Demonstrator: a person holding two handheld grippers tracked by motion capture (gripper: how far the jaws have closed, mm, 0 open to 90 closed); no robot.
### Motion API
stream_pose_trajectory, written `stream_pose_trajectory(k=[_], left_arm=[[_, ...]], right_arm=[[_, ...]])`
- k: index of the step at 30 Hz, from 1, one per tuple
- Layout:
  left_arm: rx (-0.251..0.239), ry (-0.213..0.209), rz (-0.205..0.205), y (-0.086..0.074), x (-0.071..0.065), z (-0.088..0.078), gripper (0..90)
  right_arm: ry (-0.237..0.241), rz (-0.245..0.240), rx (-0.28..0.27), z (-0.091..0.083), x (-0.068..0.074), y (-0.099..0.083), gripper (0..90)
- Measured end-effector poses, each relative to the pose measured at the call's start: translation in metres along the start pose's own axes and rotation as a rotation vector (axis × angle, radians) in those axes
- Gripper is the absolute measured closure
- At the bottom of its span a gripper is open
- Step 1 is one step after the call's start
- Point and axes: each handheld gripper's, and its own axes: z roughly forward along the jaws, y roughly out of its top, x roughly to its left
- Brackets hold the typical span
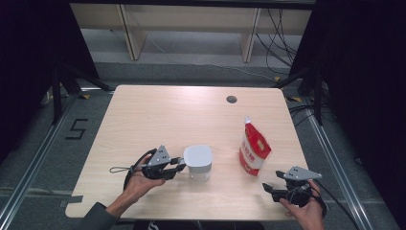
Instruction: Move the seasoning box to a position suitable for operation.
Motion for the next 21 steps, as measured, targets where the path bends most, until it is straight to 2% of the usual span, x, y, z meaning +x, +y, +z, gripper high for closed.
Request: stream_pose_trajectory(k=[1,2,6,8,9,10,11,13,14,15,17,20,21], left_arm=[[-0.006,-0.003,-0.006,-0.0004,-0.0026,-0.0001,69.1],[0.001,-0.007,0.007,-0.0004,-0.0034,-0.0013,69.1],[0.003,-0.017,0.001,-0.0011,-0.0089,-0.0023,69.1],[0.000,-0.021,0.004,-0.0014,-0.0105,-0.0023,69.1],[-0.010,-0.037,-0.007,-0.0016,-0.0118,-0.0016,69.1],[-0.015,-0.035,-0.005,-0.0021,-0.0122,-0.0017,69.1],[-0.011,-0.038,-0.004,-0.0021,-0.0123,-0.0020,69.1],[-0.016,-0.053,0.003,-0.0022,-0.0110,-0.0013,69.1],[-0.021,-0.051,0.011,-0.0022,-0.0104,-0.0011,69.1],[-0.020,-0.067,0.027,-0.0019,-0.0081,-0.0007,69.1],[-0.028,-0.079,0.017,-0.0030,-0.0072,-0.0001,69.1],[-0.028,-0.077,0.033,-0.0023,-0.0058,0.0002,69.1],[-0.023,-0.077,0.028,-0.0021,-0.0062,0.0000,69.0]], right_arm=[[0.005,0.013,0.002,-0.0002,0.0013,-0.0001,28.6],[-0.001,0.009,0.003,-0.0008,0.0011,0.0000,28.6],[0.000,-0.001,-0.006,-0.0016,0.0002,0.0000,28.6],[0.011,0.015,-0.004,-0.0018,0.0007,-0.0003,28.6],[-0.003,-0.029,-0.017,-0.0013,-0.0026,-0.0002,28.6],[0.005,0.005,-0.006,-0.0017,-0.0008,-0.0009,28.6],[0.003,-0.006,-0.012,-0.0014,-0.0020,-0.0011,28.6],[0.010,0.011,-0.010,-0.0017,-0.0017,-0.0018,28.6],[0.008,0.009,-0.011,-0.0017,-0.0022,-0.0020,28.6],[0.011,0.003,-0.010,-0.0016,-0.0030,-0.0021,28.6],[0.009,0.006,-0.007,-0.0016,-0.0034,-0.0023,28.6],[0.008,0.017,-0.004,-0.0020,-0.0024,-0.0024,28.6],[0.007,0.007,-0.008,-0.0018,-0.0031,-0.0022,28.6]])
